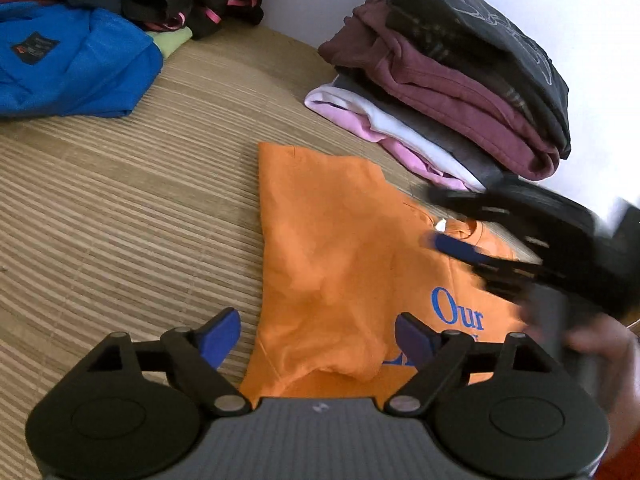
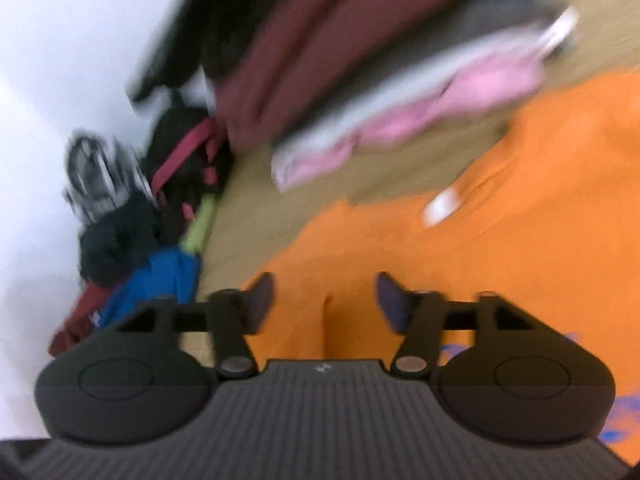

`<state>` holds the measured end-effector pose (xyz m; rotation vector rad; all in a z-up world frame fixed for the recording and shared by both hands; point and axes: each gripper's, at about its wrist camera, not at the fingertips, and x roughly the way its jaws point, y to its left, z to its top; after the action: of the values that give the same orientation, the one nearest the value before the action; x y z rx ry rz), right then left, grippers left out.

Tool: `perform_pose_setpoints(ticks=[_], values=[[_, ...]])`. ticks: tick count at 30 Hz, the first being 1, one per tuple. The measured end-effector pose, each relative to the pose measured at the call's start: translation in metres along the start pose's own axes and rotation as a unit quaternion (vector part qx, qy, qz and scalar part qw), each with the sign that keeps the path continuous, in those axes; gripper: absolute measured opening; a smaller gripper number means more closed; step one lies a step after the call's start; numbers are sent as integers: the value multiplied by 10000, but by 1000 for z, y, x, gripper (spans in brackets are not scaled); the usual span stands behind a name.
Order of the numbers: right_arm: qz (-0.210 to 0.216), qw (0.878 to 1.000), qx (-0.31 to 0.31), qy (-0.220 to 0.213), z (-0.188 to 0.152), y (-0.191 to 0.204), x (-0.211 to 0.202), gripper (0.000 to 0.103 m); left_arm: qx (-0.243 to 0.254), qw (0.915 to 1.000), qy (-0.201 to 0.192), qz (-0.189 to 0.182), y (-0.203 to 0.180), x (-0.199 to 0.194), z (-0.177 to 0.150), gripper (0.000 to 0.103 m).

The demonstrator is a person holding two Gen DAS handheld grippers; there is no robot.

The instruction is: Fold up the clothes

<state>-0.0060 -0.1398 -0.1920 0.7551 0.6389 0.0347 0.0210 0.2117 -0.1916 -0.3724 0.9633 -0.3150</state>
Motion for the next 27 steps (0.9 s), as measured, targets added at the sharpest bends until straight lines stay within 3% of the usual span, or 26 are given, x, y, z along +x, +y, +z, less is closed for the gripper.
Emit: perform_pose_setpoints(ticks=[2,3,4,6,8,10,12,14,17,19,20,25,27], values=[[-279,9979,-204,-545,3,-20,-49,71,-203,9986,-304,381,-6,-19,-3,65],[-520,9948,-334,-814,5,-31,-73,71,-278,9959,-681,522,-13,-35,-6,67],[-967,9880,-493,-1101,4,-46,-98,71,-179,9923,-1090,554,-26,-52,-9,77],[-1802,9696,-689,-1507,6,-78,-139,73,377,9830,-1751,391,-59,-80,-17,84],[-1943,9687,-338,-1509,17,-116,-150,73,940,9755,-1979,218,-96,-88,-24,89],[-2081,9664,13,-1510,29,-154,-162,73,1472,9729,-1781,-59,-139,-74,-32,93],[-2203,9630,353,-1512,40,-191,-173,73,2011,9708,-1264,-330,-185,-42,-41,92],[-2067,9640,485,-1599,50,-209,-167,72,2245,9683,-975,-500,-223,-12,-52,89],[-1824,9732,124,-1398,61,-211,-154,71,2617,9601,-540,-821,-275,31,-67,89],[-1775,9770,-305,-1142,64,-208,-144,41,2901,9540,-273,-703,-303,58,-77,86],[-1790,9774,-522,-997,65,-206,-138,8,3033,9508,-139,-614,-312,69,-83,82],[-1588,9818,-542,-889,82,-205,-147,7,3633,9305,464,-67,-334,109,-100,74],[-1463,9810,-787,-1006,92,-195,-158,7,3610,9302,656,59,-334,116,-105,73]])
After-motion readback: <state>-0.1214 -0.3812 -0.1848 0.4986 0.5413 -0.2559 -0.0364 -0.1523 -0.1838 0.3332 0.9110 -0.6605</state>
